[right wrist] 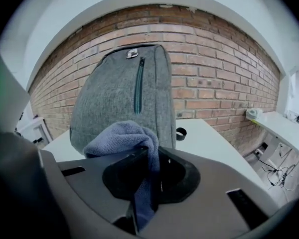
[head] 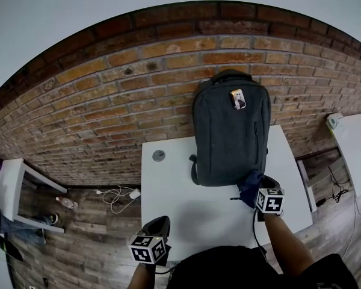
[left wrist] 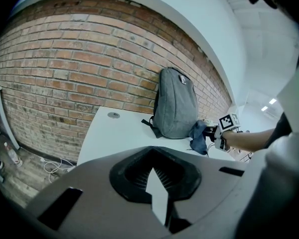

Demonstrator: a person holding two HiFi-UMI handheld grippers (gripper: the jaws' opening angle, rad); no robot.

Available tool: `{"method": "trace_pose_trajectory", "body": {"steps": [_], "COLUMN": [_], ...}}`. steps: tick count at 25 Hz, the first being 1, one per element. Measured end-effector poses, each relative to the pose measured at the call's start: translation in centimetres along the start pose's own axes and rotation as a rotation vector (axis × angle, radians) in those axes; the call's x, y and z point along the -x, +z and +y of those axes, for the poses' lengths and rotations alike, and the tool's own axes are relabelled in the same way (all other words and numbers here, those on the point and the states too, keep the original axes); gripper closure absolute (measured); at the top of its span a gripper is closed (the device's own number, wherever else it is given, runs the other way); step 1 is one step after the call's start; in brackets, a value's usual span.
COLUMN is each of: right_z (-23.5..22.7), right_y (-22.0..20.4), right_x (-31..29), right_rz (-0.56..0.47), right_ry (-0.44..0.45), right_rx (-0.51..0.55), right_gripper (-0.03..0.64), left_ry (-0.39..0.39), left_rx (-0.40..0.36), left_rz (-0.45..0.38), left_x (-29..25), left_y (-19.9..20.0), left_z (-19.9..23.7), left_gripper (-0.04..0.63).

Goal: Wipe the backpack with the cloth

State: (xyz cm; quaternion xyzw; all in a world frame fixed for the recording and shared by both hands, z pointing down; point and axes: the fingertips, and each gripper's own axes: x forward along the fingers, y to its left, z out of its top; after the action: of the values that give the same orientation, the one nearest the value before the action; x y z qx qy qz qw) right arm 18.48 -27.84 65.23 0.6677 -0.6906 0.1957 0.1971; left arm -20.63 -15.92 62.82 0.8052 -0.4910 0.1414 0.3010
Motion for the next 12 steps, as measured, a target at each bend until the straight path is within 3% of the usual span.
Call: {"method": "trace_pose_trajectory", "body": {"steps": [12], "right_z": [-5.0], "right_y": [3.6], "right_x": [3.3], "right_rz": [-0.145], "right_ry": [-0.083], "right_rx": [-0.029], "right_gripper": [0.574], "left_ry": [-0.067], "left_rx": [-0.068], "left_rz": [0.018], "left_x": [-2.3], "left_y": [1.0], "left_z": [-2.9], "left_gripper": [0.598]}}
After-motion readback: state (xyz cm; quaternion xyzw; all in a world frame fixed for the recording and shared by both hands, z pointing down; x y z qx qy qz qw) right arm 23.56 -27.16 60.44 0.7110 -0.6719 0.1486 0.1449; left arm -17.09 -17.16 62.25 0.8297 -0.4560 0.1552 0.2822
